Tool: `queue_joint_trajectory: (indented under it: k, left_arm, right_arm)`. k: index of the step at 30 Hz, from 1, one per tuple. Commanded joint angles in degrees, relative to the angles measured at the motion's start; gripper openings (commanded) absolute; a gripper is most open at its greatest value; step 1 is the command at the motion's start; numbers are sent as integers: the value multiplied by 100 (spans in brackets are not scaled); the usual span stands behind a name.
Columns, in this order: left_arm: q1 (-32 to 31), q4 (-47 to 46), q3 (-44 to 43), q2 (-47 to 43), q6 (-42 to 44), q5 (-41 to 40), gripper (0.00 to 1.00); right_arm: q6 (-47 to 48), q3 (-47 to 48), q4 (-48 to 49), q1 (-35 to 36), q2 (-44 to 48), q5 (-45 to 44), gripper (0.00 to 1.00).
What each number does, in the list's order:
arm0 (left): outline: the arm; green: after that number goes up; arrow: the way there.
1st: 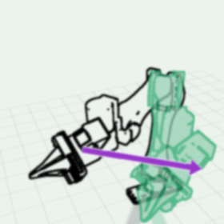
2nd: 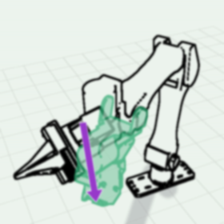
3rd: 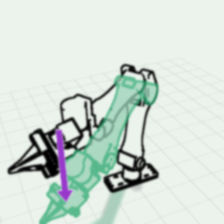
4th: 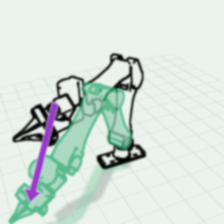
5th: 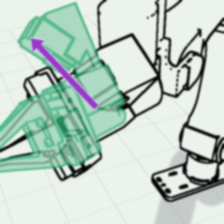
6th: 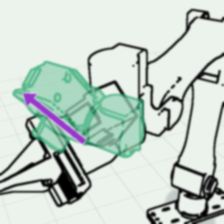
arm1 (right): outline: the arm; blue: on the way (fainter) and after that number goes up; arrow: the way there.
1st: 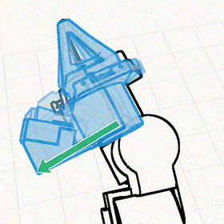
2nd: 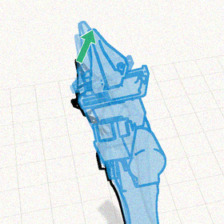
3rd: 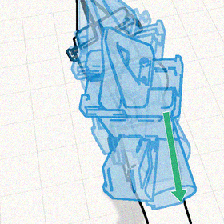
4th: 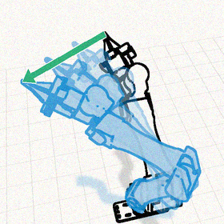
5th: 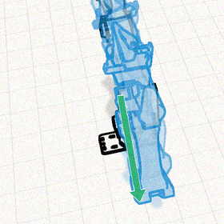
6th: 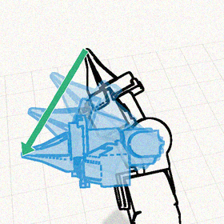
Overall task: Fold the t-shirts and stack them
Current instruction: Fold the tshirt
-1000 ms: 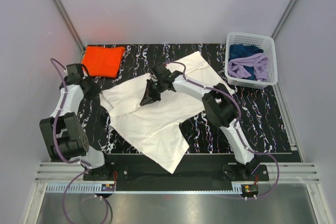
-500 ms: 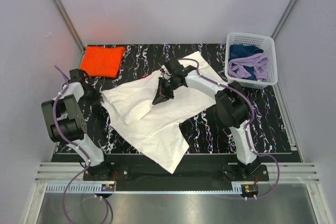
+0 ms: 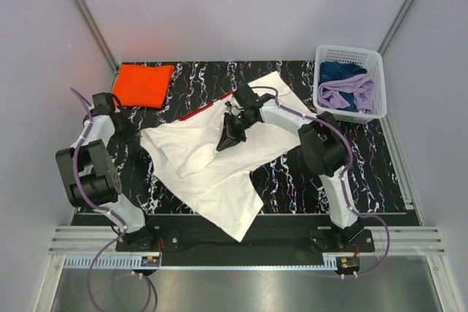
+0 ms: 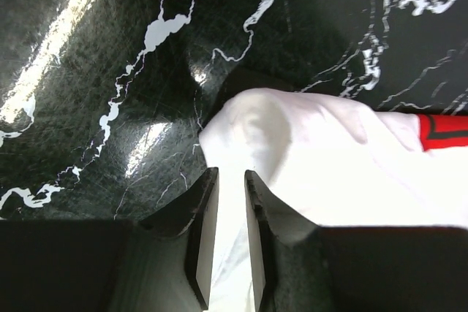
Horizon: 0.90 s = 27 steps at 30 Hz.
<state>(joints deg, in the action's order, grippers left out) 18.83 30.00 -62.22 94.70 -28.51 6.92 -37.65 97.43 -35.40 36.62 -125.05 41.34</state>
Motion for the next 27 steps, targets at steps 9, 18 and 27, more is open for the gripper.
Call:
queue_joint_trajectory:
  k: [9, 18, 27]
  left_arm:
    - [51, -556, -1, -215, -93, 862, 25]
    - [33, -865, -177, 259, -286, 1242, 55]
    - [42, -961, -510, 804, -453, 1206, 47]
  right_arm:
    - [697, 435, -854, -322, -46, -758, 28]
    - [522, 996, -275, -1236, -36, -1426, 40]
    - [153, 3202, -362, -1983, -1266, -1726, 38]
